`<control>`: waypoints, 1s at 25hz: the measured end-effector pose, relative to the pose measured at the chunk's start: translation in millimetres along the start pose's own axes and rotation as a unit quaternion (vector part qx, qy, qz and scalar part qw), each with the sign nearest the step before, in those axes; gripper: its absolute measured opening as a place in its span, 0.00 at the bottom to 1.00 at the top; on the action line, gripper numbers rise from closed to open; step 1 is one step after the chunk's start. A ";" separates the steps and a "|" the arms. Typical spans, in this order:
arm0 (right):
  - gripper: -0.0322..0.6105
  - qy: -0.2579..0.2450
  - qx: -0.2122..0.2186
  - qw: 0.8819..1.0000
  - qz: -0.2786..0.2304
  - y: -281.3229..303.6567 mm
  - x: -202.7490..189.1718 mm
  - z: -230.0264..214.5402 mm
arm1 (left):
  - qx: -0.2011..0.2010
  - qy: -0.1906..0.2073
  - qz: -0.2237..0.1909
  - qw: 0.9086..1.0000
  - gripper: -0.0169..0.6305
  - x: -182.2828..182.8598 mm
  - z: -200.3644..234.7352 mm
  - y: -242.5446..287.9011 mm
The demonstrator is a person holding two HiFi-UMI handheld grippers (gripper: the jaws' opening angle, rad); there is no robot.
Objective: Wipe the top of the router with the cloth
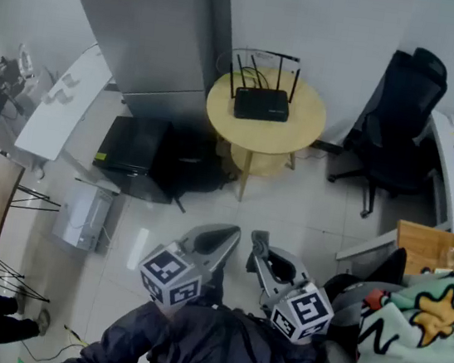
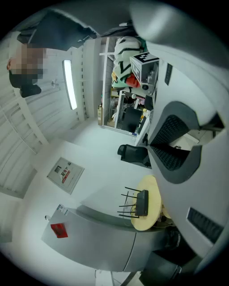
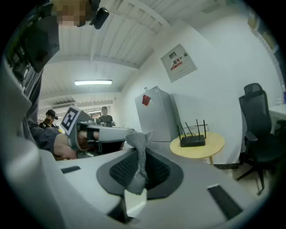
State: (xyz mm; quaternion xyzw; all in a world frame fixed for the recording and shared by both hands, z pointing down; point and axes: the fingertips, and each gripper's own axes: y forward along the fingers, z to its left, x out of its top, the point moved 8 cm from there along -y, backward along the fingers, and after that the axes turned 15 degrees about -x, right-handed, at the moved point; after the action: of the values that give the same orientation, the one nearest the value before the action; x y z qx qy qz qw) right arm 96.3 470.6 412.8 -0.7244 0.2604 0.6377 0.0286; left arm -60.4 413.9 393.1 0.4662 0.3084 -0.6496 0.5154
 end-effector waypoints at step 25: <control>0.16 0.014 -0.025 0.998 0.057 393.6 114.1 -105.7 | -0.026 -0.023 0.012 0.999 0.01 141.8 392.0 41.7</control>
State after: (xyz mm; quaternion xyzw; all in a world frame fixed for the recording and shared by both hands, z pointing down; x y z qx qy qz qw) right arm 35.2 52.6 439.7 -0.7177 0.2854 0.6345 -0.0299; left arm -138.1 2.6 412.6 0.4416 0.3075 -0.6457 0.5418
